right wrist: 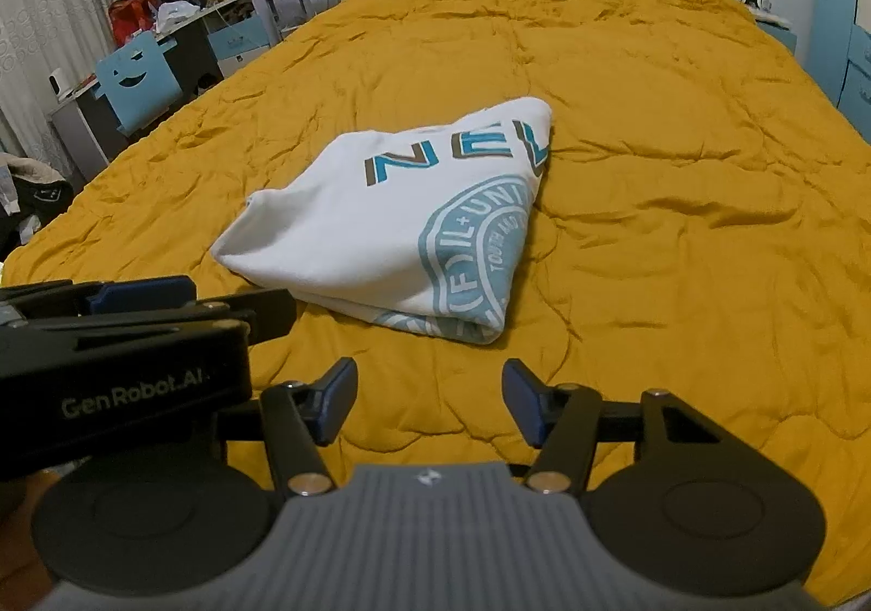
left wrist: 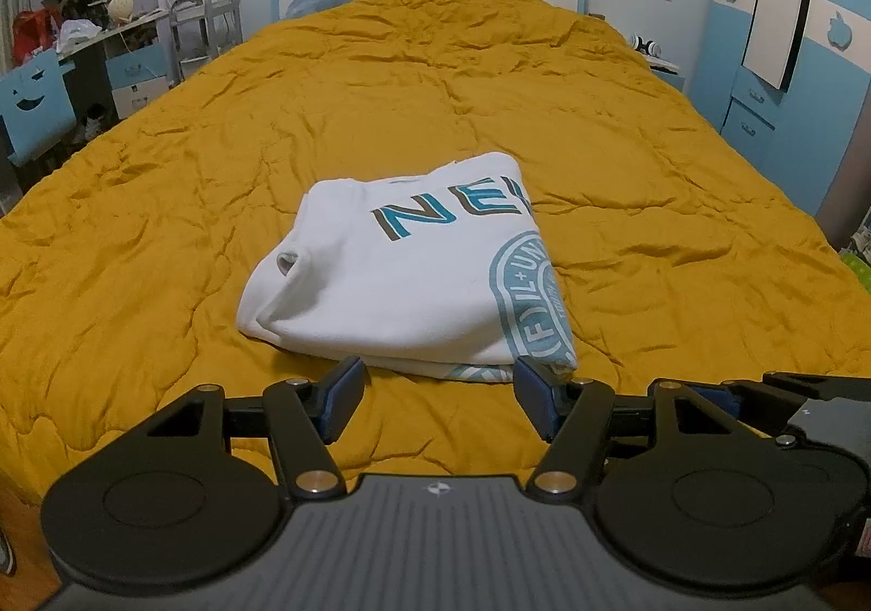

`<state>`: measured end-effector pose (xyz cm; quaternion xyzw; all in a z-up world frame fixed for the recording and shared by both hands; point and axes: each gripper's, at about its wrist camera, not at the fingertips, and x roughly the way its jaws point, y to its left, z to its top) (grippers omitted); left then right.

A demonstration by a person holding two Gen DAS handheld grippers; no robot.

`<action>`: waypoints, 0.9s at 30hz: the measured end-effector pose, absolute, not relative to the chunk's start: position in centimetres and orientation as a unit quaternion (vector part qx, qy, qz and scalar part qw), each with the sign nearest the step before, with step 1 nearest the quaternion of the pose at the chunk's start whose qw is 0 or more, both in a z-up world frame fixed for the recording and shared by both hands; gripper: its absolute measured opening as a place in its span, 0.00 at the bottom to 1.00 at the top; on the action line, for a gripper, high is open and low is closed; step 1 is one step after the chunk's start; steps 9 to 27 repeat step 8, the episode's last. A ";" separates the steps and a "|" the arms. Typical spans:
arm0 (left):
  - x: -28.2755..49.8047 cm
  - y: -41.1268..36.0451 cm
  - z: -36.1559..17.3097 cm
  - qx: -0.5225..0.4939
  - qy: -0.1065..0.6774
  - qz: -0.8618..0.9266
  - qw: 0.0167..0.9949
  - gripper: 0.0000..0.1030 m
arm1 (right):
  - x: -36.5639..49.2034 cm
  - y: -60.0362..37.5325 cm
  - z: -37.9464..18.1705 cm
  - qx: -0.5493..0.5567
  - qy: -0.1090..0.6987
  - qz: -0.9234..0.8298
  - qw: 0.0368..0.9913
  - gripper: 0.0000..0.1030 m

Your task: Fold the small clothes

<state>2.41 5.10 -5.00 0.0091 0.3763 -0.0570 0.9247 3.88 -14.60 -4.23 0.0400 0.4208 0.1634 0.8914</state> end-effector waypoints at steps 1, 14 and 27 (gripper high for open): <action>2.4 5.1 -5.0 0.008 0.375 -0.057 0.925 0.72 | 3.8 -14.6 -4.2 0.038 0.419 0.163 0.892 0.54; 2.3 5.2 -5.2 0.007 0.369 -0.056 0.928 0.72 | 3.8 -14.6 -4.2 0.041 0.417 0.162 0.893 0.54; 2.3 5.2 -5.2 0.007 0.369 -0.056 0.928 0.72 | 3.8 -14.6 -4.2 0.041 0.417 0.162 0.893 0.54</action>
